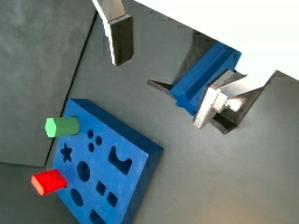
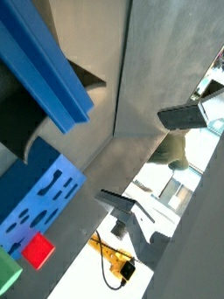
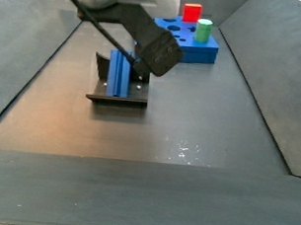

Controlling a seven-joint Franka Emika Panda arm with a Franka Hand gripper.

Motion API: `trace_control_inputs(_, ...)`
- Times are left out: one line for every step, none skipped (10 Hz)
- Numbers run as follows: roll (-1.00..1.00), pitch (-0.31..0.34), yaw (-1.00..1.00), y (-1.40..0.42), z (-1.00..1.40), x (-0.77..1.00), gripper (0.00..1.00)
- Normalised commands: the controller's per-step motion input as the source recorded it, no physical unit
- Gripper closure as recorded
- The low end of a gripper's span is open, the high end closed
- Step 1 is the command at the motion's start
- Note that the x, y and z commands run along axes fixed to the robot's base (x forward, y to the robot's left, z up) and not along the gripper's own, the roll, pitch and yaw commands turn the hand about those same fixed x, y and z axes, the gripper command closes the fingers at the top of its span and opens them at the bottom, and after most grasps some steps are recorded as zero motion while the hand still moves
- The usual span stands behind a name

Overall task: Pick up the star object. Move up. Place the star object on the fixture. Regrasp the star object. Move to above the board. Insert the star object.
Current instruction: Regrasp the star object.

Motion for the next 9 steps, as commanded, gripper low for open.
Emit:
trace_control_inputs(1.0, 0.041, 0.03, -0.81, 0.76, -0.11, 0.0)
trace_control_inputs(1.0, 0.034, 0.03, -0.73, 0.68, -0.12, 0.0)
trace_control_inputs(1.0, 0.022, 0.03, -0.47, 0.35, -0.11, 0.0)
trace_control_inputs(1.0, 0.02, 0.03, -0.36, 0.2, -0.09, 0.0)
trace_control_inputs(1.0, 0.019, 0.03, -0.13, 0.02, -0.04, 0.0)
trace_control_inputs(1.0, 0.022, 0.03, -0.03, 0.03, -0.02, 0.0)
trace_control_inputs(1.0, 0.022, 0.03, -0.03, 0.03, -0.01, 0.0)
trace_control_inputs(1.0, 0.017, 0.03, -0.04, 0.01, -0.02, 0.0)
trace_control_inputs(1.0, 0.013, 0.03, -0.03, 0.01, -0.03, 0.0)
